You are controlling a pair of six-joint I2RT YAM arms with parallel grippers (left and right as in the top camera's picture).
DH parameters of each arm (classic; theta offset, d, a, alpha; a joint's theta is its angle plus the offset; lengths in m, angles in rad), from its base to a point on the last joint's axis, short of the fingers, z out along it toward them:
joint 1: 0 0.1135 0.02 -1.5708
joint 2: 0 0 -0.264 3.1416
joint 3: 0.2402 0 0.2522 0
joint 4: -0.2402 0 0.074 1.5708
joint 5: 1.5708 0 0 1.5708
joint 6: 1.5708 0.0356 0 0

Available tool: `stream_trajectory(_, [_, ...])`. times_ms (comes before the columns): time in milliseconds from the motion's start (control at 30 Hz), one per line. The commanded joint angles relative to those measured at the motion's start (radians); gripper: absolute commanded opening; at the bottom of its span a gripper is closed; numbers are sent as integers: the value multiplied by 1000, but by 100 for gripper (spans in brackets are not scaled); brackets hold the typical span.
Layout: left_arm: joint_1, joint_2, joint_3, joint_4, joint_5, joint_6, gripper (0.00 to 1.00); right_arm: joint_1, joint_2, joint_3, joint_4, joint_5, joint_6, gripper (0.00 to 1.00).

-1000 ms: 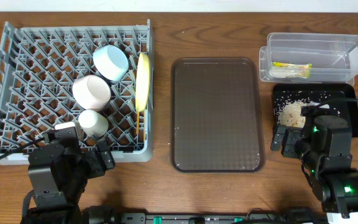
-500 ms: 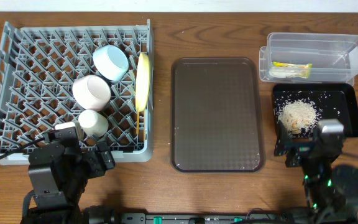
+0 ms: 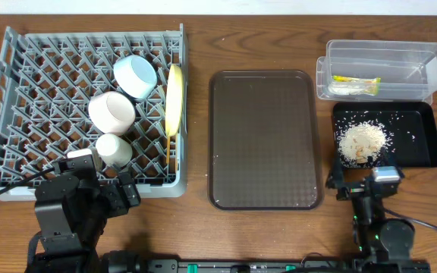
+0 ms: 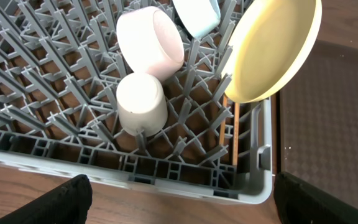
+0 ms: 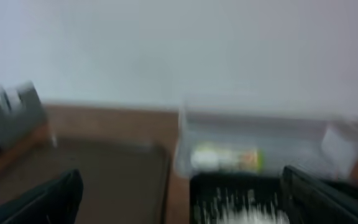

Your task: Sort waste into correct bins and load items into the dishwasher rack

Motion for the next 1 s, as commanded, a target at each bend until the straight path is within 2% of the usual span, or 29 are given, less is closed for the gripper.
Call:
stream_trajectory(0, [-2,-4,-2,1,-8,2,94,-9,-4,-12,-48,-3,-8,99])
stream_trajectory(67, [-2,-4,-2,1,-8,2,95,-9,4,-11,-48,-7,29,99])
stream_trajectory(967, [-2,-4,-2,1,-8,2,95,-9,5,-11,-48,-6,28,99])
